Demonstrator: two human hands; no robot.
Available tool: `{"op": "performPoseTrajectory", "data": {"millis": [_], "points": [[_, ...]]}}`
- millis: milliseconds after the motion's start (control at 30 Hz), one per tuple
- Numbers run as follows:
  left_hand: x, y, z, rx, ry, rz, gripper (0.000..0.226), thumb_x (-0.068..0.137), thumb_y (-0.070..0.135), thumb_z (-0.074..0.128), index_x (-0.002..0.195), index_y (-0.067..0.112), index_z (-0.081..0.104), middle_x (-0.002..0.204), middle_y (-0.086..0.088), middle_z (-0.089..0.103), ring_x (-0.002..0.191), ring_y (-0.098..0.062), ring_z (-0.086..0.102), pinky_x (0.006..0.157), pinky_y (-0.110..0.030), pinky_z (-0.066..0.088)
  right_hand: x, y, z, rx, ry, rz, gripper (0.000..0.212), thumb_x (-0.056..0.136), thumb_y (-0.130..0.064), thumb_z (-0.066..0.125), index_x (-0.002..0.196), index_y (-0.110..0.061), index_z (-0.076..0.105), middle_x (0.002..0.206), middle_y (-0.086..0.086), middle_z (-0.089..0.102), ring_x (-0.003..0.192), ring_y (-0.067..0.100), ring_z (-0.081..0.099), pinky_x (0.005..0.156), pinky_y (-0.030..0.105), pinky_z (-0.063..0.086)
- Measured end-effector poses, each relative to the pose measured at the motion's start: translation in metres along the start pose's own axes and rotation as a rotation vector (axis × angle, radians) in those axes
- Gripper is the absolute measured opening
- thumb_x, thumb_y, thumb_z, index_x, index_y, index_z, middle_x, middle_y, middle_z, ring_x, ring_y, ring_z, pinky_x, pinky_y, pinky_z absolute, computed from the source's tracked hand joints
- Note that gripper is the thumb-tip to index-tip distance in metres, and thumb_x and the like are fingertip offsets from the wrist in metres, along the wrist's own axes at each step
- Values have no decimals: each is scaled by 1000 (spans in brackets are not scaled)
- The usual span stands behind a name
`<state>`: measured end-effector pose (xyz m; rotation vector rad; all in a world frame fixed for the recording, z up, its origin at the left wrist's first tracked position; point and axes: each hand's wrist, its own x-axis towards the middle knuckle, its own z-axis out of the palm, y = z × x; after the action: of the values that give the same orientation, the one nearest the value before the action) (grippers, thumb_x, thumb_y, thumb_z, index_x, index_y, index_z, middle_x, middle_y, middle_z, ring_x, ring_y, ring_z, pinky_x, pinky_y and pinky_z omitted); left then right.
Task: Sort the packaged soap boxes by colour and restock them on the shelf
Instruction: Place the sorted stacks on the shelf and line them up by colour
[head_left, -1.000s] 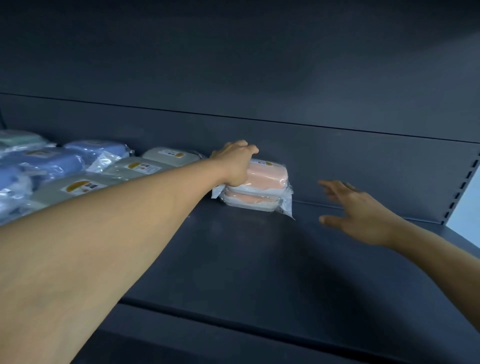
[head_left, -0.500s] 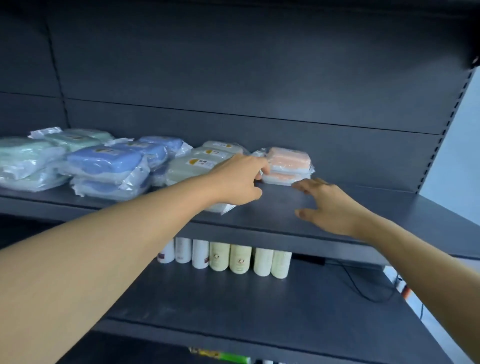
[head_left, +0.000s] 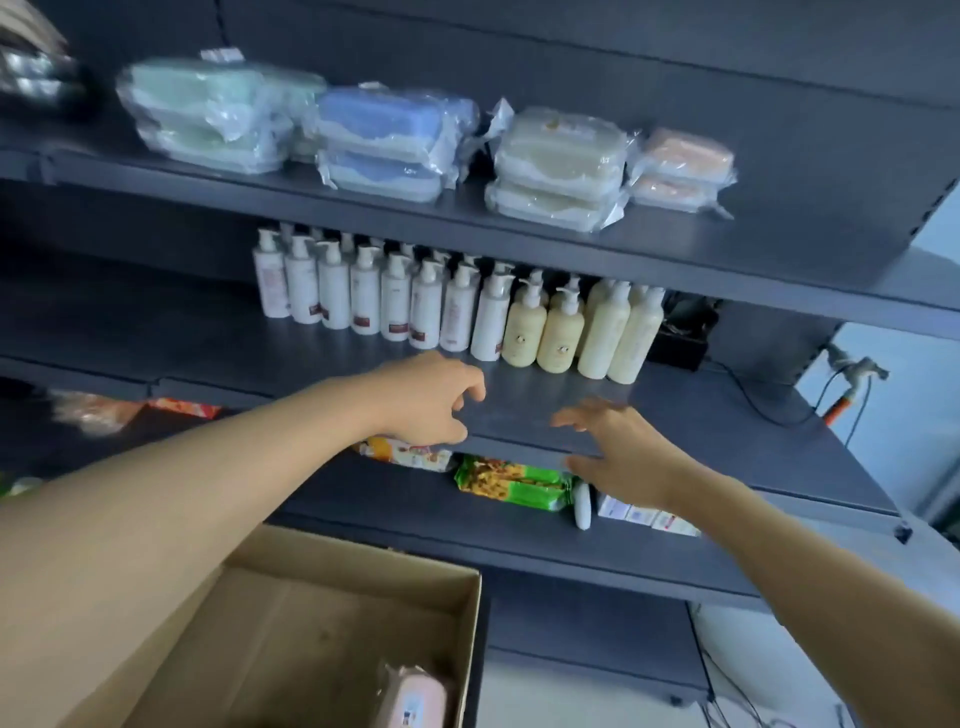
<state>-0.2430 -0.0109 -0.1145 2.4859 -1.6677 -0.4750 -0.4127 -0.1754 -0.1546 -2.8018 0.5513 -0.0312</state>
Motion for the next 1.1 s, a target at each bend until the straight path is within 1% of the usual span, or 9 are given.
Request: {"op": "performPoseTrajectory", "data": {"millis": [200, 433, 533, 600, 767, 867, 967, 1033, 1100], "points": [[-26, -52, 98, -109, -154, -159, 47, 88, 28, 60, 133, 26, 46, 125, 5, 54, 108, -14, 51, 93, -35, 46, -1, -15, 101, 15, -237, 9, 46, 91, -25, 59, 135, -21, 47, 140, 0, 44, 128, 20, 42, 104, 33, 36], [-49, -91, 221, -295, -295, -357, 42, 88, 27, 61, 128, 25, 49, 128, 3, 56, 109, -15, 57, 94, -33, 46, -5, -11, 225, 57, -493, -13, 46, 88, -24, 58, 133, -23, 50, 136, 0, 49, 122, 23, 50, 101, 36, 41], [-58, -99, 272, -356, -330, -458, 42, 87, 26, 62, 128, 24, 50, 127, 3, 57, 109, -16, 58, 95, -31, 46, -8, -9, 278, 9, -595, -68, 42, 90, -22, 55, 131, -26, 48, 133, 1, 52, 118, 25, 53, 95, 40, 47], [-64, -101, 306, -409, -342, -516, 43, 88, 23, 61, 130, 21, 49, 129, 2, 55, 112, -16, 56, 95, -27, 43, -9, -9, 310, -13, -643, -134, 49, 90, -17, 54, 136, -28, 43, 138, -2, 46, 124, 23, 48, 98, 37, 45], [-78, -110, 371, -428, -358, -625, 45, 87, 28, 61, 130, 26, 49, 131, 3, 56, 115, -17, 57, 94, -35, 48, -2, -4, 385, -95, -664, -367, 76, 82, -2, 57, 147, -29, 27, 153, -9, 21, 139, 21, 24, 108, 31, 33], [-83, -113, 396, -436, -357, -660, 48, 87, 28, 61, 133, 26, 47, 130, 2, 58, 115, -18, 57, 92, -36, 49, 6, 2, 419, -221, -632, -582, 80, 80, -7, 63, 147, -27, 26, 158, -4, 13, 141, 26, 17, 113, 39, 25], [-86, -115, 417, -494, -329, -688, 52, 86, 24, 61, 136, 22, 44, 135, 0, 53, 117, -19, 56, 92, -36, 49, 14, 5, 441, -315, -588, -749, 82, 75, -14, 71, 145, -27, 32, 155, -4, 24, 142, 25, 25, 109, 43, 25], [-87, -114, 425, -520, -313, -703, 53, 86, 23, 61, 136, 21, 44, 138, 1, 50, 119, -19, 55, 93, -37, 49, 15, 5, 449, -286, -573, -766, 79, 71, -12, 74, 141, -26, 38, 150, -5, 34, 139, 24, 31, 109, 42, 27], [-87, -112, 430, -517, -299, -713, 53, 86, 21, 60, 136, 21, 43, 137, 0, 50, 119, -20, 54, 93, -38, 49, 16, 6, 449, -214, -568, -742, 76, 74, -9, 70, 141, -24, 37, 151, -3, 33, 141, 23, 27, 112, 38, 22]]}}
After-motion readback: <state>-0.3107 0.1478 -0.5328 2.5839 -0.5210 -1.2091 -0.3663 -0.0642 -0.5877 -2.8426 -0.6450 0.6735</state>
